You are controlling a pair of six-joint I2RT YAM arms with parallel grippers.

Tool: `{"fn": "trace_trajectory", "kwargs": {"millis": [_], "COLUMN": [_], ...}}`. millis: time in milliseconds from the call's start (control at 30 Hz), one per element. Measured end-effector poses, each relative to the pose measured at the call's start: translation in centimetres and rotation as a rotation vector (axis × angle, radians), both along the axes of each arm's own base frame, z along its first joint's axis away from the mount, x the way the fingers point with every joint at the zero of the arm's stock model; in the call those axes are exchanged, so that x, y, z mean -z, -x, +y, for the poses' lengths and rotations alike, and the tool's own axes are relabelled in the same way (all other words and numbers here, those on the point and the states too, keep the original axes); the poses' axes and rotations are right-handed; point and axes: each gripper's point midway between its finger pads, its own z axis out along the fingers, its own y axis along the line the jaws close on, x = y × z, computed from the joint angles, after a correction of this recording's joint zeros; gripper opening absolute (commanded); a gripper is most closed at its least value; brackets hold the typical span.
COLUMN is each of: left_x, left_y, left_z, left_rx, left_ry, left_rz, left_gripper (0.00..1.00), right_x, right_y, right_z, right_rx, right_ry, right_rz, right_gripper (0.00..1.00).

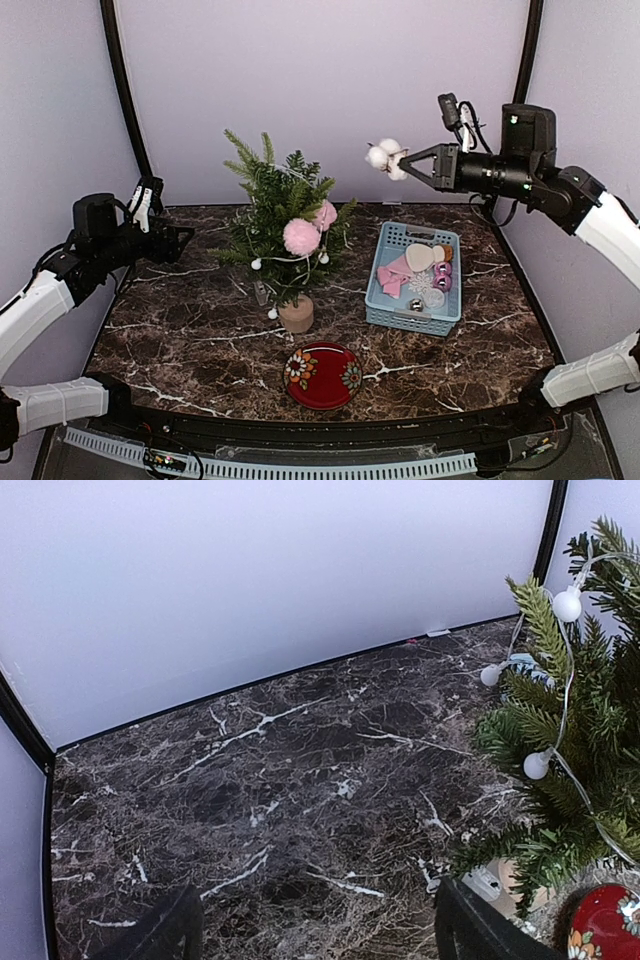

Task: Decorate the small christmas tree

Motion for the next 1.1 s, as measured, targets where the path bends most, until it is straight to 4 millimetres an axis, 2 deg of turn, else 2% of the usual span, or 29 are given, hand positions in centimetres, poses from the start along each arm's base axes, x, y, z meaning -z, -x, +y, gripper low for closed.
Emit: {"fn": "trace_trajectory", "kwargs": {"millis": [67, 233, 367, 500, 600, 800, 967, 1100], "left_x": [-0.1, -0.4, -0.6, -0.8, -0.9, -1.1, -1.3, -1.5], "left_y": [0.1, 0.2, 0.3, 0.4, 0.5, 0.6, 0.7, 0.8], "left_z": [0.0, 0.0, 0.1, 0.1, 0.1, 0.1, 0.1, 0.2], "left_rx": [0.001, 0.001, 0.001, 0.0, 0.001, 0.001, 0.0, 0.0], "left_ry": [0.001, 0.003, 0.004, 0.006, 0.007, 0.008, 0.009, 0.011], "left_rz": [-0.003, -0.014, -0.02, -0.026, -0.029, -0.035, -0.042, -0.048], "left_gripper": [0.82, 0.82, 0.82, 0.82, 0.82, 0.82, 0.82, 0.82], "right_x": [-2.6, -5.9, -6.5, -5.5, -4.5, -2.9, -3.4, -3.0], "right_y": [2.1, 5.0, 6.2, 7.1, 7.1, 5.4, 3.9, 3.4], "right_z": [2.8, 7.9, 11.1, 14.0, 15.7, 17.0, 16.9, 17.0], "right_rx": [-0.103, -0.268, -0.347, -0.409, -0.423, -0.369, -0.316, -0.307], "right_ry": [-0.035, -0.061, -0.045, -0.008, 0.036, 0.161, 0.233, 0.288], "right_rz": [-0.047, -0.123, -0.158, -0.167, -0.171, -0.203, -0.249, -0.255], "right_gripper": [0.0, 0.0, 0.0, 0.0, 0.0, 0.0, 0.0, 0.0]}}
